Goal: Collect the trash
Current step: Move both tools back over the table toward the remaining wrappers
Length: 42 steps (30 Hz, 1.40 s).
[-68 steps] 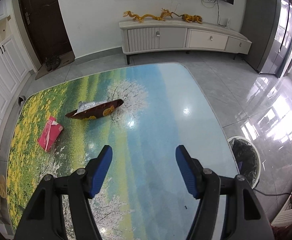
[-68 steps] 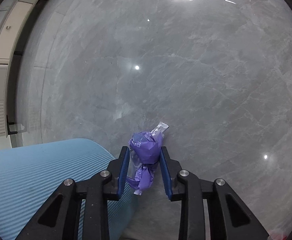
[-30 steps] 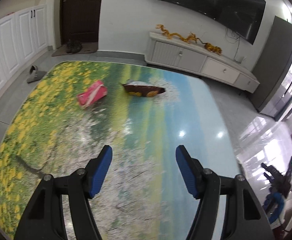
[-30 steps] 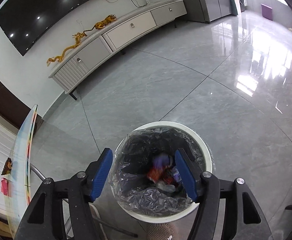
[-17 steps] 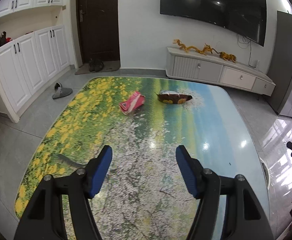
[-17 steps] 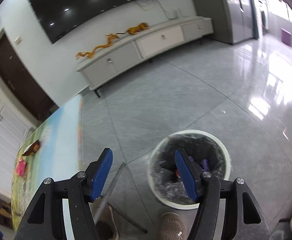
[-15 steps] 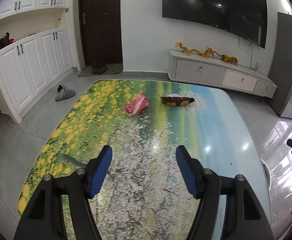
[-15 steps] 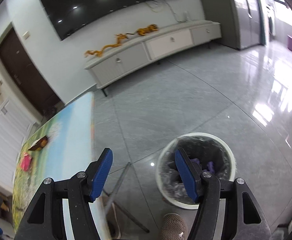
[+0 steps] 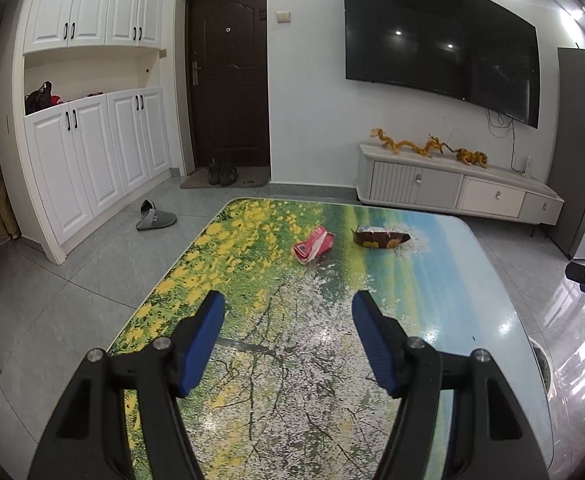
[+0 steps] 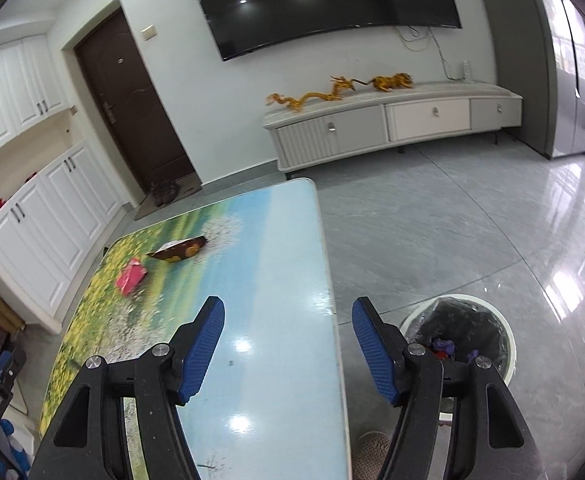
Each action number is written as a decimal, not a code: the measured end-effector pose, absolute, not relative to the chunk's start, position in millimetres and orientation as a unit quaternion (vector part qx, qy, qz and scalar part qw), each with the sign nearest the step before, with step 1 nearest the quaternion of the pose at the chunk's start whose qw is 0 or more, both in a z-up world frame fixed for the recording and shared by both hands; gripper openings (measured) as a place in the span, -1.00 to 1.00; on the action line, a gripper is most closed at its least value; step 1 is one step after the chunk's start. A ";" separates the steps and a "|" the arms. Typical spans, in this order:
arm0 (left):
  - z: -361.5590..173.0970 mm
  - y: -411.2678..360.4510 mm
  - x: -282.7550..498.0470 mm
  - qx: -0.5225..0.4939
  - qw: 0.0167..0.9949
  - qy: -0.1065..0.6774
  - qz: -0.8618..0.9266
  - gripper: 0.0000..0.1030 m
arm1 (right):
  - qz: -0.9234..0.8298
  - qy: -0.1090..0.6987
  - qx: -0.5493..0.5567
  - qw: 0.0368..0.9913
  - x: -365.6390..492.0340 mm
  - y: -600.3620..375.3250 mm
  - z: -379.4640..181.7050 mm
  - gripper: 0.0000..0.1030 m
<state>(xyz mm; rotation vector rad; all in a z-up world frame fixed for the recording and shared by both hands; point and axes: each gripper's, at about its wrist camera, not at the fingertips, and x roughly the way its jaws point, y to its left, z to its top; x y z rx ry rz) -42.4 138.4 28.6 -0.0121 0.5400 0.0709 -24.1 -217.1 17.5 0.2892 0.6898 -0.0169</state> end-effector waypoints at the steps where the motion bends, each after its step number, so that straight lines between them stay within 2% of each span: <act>1: 29.3 140.6 -45.3 -0.009 0.964 0.263 0.033 0.25 | -0.002 0.336 0.135 0.932 -24.2 -210.0 19.7 0.26; 6: 26.5 151.9 -50.8 -0.022 0.966 0.257 0.021 0.25 | 0.024 0.338 0.109 0.935 -22.0 -181.7 22.2 0.29; 14: -1.8 181.2 -26.2 -0.060 0.944 0.322 -0.029 0.25 | 0.068 0.364 0.056 0.927 -4.3 -140.5 10.2 0.29; 18: -7.4 193.4 -1.9 -0.057 0.941 0.331 -0.051 0.25 | 0.094 0.376 0.028 0.921 14.6 -125.2 -0.2 0.30; 25: -11.7 181.0 74.0 -0.005 0.927 0.355 -0.119 0.25 | 0.143 0.386 0.005 0.911 67.2 -108.4 -14.6 0.33; 35: -48.1 154.7 200.3 0.031 0.903 0.397 -0.159 0.26 | 0.217 0.397 -0.043 0.891 166.1 -81.3 -41.0 0.38; 42: -74.3 140.2 253.2 0.069 0.884 0.430 -0.168 0.25 | 0.268 0.393 -0.076 0.876 220.0 -54.6 -63.8 0.40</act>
